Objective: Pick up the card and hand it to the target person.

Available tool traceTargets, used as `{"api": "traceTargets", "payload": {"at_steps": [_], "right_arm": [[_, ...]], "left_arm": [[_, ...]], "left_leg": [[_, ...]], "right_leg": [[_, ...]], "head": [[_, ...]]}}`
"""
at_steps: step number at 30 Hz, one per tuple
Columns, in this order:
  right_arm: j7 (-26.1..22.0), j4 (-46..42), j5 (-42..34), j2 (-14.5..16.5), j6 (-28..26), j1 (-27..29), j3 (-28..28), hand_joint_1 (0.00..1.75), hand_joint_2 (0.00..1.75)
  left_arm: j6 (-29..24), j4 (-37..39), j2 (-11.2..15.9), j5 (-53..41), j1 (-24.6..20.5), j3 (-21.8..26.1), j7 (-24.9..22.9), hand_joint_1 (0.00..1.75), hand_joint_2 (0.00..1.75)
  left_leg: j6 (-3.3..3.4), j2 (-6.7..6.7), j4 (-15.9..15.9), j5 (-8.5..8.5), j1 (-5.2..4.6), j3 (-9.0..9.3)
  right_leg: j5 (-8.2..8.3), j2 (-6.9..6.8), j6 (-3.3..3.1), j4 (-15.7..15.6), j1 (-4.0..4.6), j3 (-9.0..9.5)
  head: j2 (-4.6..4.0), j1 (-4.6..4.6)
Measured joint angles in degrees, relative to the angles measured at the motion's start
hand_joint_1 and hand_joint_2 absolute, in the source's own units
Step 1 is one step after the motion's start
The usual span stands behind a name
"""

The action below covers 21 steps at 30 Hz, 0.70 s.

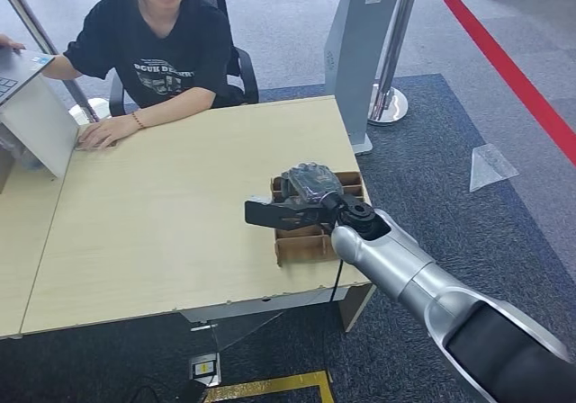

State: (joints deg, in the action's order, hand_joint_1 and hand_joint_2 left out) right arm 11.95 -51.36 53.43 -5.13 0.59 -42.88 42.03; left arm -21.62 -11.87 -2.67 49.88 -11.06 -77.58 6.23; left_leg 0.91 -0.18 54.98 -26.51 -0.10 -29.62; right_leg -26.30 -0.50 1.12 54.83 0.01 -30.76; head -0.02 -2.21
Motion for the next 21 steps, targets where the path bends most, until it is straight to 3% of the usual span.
{"api": "traceTargets", "payload": {"at_steps": [21], "right_arm": [[0.47,-0.14,0.01,-0.44,0.35,-0.61,0.85,1.00,1.75]], "left_arm": [[0.14,0.00,0.02,-0.01,0.05,0.00,0.00,0.00,1.75]], "left_leg": [[0.00,0.00,0.00,0.00,0.00,0.00]], "right_leg": [[0.00,0.01,0.00,0.00,0.00,-0.01]], "head": [[0.00,0.00]]}}
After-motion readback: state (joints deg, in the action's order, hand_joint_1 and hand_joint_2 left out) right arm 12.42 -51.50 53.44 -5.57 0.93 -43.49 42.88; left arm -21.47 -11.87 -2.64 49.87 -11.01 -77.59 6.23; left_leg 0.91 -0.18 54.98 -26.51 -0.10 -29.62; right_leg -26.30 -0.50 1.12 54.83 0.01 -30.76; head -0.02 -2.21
